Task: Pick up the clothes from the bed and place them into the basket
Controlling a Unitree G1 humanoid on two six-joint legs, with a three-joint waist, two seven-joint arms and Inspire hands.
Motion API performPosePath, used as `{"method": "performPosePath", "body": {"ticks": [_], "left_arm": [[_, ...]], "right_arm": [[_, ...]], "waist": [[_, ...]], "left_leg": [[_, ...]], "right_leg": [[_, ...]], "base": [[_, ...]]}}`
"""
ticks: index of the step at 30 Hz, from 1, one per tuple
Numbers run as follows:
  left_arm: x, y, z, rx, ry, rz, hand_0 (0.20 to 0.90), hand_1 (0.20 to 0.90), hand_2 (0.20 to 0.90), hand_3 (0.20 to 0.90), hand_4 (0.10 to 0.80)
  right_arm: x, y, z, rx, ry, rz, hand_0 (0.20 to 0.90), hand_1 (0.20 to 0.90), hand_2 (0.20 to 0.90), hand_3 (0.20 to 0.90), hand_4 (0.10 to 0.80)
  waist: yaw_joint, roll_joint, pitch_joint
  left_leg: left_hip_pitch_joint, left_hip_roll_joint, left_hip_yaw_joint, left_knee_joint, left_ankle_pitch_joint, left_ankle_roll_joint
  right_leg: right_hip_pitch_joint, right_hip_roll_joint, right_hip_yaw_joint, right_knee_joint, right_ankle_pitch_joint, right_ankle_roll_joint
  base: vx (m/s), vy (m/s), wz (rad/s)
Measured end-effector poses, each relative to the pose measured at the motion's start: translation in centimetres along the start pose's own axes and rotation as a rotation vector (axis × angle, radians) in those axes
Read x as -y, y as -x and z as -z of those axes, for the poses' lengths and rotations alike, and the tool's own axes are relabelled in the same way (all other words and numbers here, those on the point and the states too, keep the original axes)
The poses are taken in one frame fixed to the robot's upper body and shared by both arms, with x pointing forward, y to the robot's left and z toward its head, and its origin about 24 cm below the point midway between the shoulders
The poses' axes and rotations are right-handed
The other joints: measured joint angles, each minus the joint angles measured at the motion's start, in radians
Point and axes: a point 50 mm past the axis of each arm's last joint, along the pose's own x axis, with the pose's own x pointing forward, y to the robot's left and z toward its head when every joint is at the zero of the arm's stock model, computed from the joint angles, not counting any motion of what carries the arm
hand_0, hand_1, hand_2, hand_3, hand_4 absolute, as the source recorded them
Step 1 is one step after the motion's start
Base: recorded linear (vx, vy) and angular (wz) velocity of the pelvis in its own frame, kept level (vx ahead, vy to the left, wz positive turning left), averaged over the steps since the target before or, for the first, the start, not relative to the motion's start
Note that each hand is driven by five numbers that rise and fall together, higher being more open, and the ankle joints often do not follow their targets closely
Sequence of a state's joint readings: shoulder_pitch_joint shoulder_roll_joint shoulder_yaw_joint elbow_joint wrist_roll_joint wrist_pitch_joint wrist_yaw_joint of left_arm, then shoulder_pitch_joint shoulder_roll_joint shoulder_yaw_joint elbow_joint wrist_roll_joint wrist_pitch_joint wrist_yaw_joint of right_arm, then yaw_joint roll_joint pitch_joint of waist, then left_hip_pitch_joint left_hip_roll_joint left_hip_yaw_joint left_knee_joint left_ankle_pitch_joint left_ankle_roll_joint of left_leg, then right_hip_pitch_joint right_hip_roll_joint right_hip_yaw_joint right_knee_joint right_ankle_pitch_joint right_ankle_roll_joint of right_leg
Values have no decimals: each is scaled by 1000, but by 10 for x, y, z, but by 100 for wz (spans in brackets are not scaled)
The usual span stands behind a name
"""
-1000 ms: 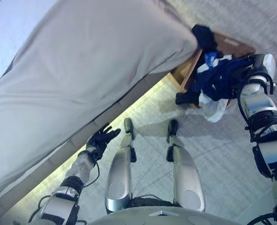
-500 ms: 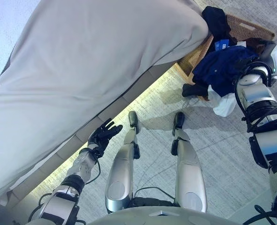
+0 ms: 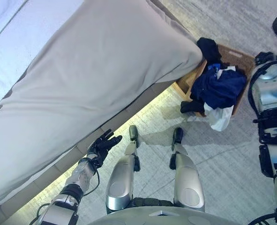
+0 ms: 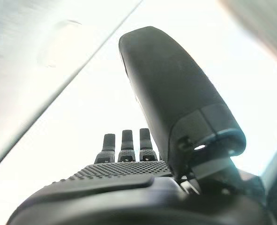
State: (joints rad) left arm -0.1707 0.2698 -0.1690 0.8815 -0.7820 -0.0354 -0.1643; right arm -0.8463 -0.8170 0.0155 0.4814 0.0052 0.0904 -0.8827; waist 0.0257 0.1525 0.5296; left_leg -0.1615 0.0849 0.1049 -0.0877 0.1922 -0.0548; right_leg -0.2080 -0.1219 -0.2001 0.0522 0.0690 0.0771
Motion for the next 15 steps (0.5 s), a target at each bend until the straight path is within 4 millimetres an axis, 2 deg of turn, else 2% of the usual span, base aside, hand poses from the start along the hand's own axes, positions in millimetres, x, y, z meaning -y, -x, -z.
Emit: {"method": "performPosePath", "body": {"ticks": [1,3,4,5,6,7,8,9,11,12,13,14,15], "left_arm": [[-1,1,3,-11,4,-7,900,900,900,900,800],[-10,6,13,-35,21,-47,900,900,900,900,800],[-16,10,20,-55,12,-66,900,900,900,900,800],[-21,14,26,-73,1,-86,900,900,900,900,800],[-24,16,28,-84,-10,-97,900,900,900,900,800],[-30,19,35,-116,-34,-127,900,900,900,900,800],[-34,22,40,-135,-49,-141,900,900,900,900,800],[-39,27,47,-159,-60,-159,900,900,900,900,800],[-44,30,55,-205,-98,-179,900,900,900,900,800],[-46,33,60,-231,-144,-187,900,900,900,900,800],[-48,34,62,-245,-200,-186,900,900,900,900,800],[-51,35,64,-283,-336,-173,900,900,900,900,800],[-51,35,64,-302,-405,-161,900,900,900,900,800]], "right_arm": [[5,0,4,-5,-1,-13,900,900,900,900,800],[6,15,31,-67,41,-188,900,900,900,900,800],[3,31,48,-131,40,-310,900,900,900,900,800],[-3,55,68,-225,31,-446,900,900,900,900,800],[-4,70,81,-285,15,-520,900,900,900,900,800],[-4,119,113,-440,0,-682,900,900,900,900,800],[-1,148,129,-536,-6,-769,900,900,900,900,800],[6,196,151,-682,-2,-898,900,900,900,900,800],[20,268,174,-917,-12,-1056,900,900,900,900,800],[38,312,188,-1070,27,-1140,900,900,900,900,800],[48,331,194,-1135,51,-1173,900,900,900,900,800],[67,362,205,-1258,114,-1200,900,900,900,900,800],[79,374,209,-1307,157,-1210,900,900,900,900,800]], "waist": [[4,-3,-10],[11,-15,-35],[12,-27,-70],[9,-43,-89],[8,-53,-95],[5,-84,-124],[6,-100,-151],[6,-125,-195],[-6,-158,-221],[-12,-176,-253],[-21,-183,-274],[-37,-193,-300],[-45,-195,-313]], "left_leg": [[9,0,0,0,-14,-7],[51,-5,-8,0,-18,-2],[53,-6,-8,0,-26,-5],[73,-6,-7,0,-28,-6],[93,-6,-5,0,-32,-7],[130,-6,0,0,-35,-7],[138,-6,4,0,-40,-7],[148,-3,13,-1,-54,-13],[196,4,26,-1,-60,-15],[212,4,33,-1,-61,-15],[215,4,34,-1,-63,-17],[231,5,38,-1,-74,-20],[241,6,42,-3,-87,-20]], "right_leg": [[15,0,-1,-8,0,0],[78,0,-12,-45,11,-2],[90,1,-14,-62,16,1],[119,3,-16,-83,23,5],[145,4,-18,-97,24,5],[201,7,-30,-124,24,4],[214,10,-32,-135,24,4],[223,16,-30,-144,23,5],[267,24,-29,-144,23,5],[281,24,-28,-144,23,5],[284,24,-28,-144,22,6],[298,25,-26,-144,16,13],[306,25,-24,-144,10,19]], "base": [[110,136,16],[122,129,10],[128,114,3],[118,109,2],[132,129,10],[138,133,13],[123,137,5],[107,111,-12],[62,88,-16],[38,66,-7],[48,70,-9],[45,56,-7],[37,42,-7]]}}
